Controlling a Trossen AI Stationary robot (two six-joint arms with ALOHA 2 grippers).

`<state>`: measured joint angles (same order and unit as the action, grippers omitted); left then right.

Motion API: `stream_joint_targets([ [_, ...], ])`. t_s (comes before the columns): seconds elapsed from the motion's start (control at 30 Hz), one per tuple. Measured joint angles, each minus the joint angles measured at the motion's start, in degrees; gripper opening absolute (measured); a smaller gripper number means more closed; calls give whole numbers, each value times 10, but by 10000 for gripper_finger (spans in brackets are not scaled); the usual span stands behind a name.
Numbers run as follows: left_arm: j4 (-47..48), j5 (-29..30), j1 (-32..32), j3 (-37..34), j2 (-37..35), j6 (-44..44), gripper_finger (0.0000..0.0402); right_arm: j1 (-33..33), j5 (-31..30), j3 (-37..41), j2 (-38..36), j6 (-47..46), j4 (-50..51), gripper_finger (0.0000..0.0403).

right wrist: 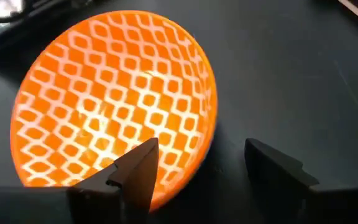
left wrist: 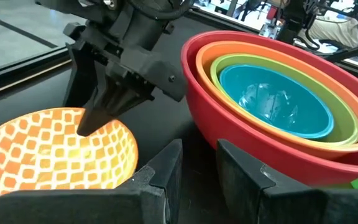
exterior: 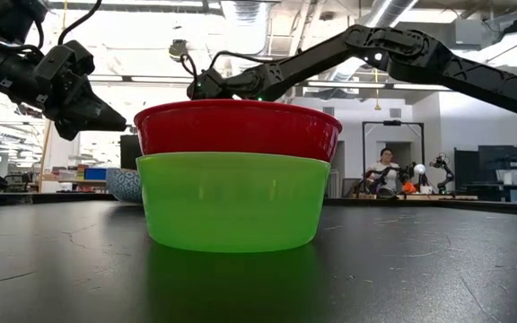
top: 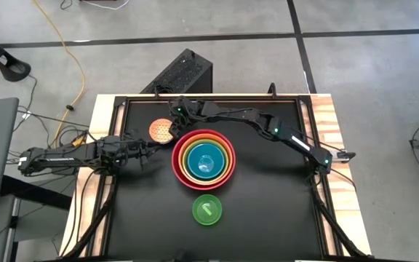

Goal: Nest bowls inside each other
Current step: Stack the orange patterned bowl on top of the blue bowl

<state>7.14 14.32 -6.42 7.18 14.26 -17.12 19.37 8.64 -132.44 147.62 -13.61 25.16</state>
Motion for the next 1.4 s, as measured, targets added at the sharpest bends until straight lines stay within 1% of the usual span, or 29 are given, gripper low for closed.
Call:
stream_joint_targets([
  [0.1,0,0,0,0,0,0,87,2,7,0,6,0,-5,224],
  [0.17,0,0,0,0,0,0,87,3,7,0,9,0,3,195],
  [0.23,0,0,0,0,0,0,87,3,7,0,11,0,2,160],
  [0.43,0,0,0,0,0,0,87,9,8,0,12,-5,-21,39],
  [0.47,0,0,0,0,0,0,87,12,12,0,12,-14,-24,23],
  [0.5,0,0,0,0,0,0,87,13,10,0,12,-19,-33,14],
  [0.63,0,0,0,0,0,0,87,26,4,0,12,-54,-50,18],
  [0.8,0,-6,0,0,0,-1,87,47,1,0,-9,-59,-45,7],
  [1.0,0,-11,0,0,0,-1,87,63,-8,0,-83,-50,-20,4],
  [1.17,0,-21,0,0,0,-3,87,62,-58,0,-170,3,80,3],
  [1.27,0,-21,0,0,0,-3,87,59,-58,0,-232,19,148,4],
  [1.4,0,-20,0,0,0,-1,87,32,-60,-1,-293,29,246,4],
])
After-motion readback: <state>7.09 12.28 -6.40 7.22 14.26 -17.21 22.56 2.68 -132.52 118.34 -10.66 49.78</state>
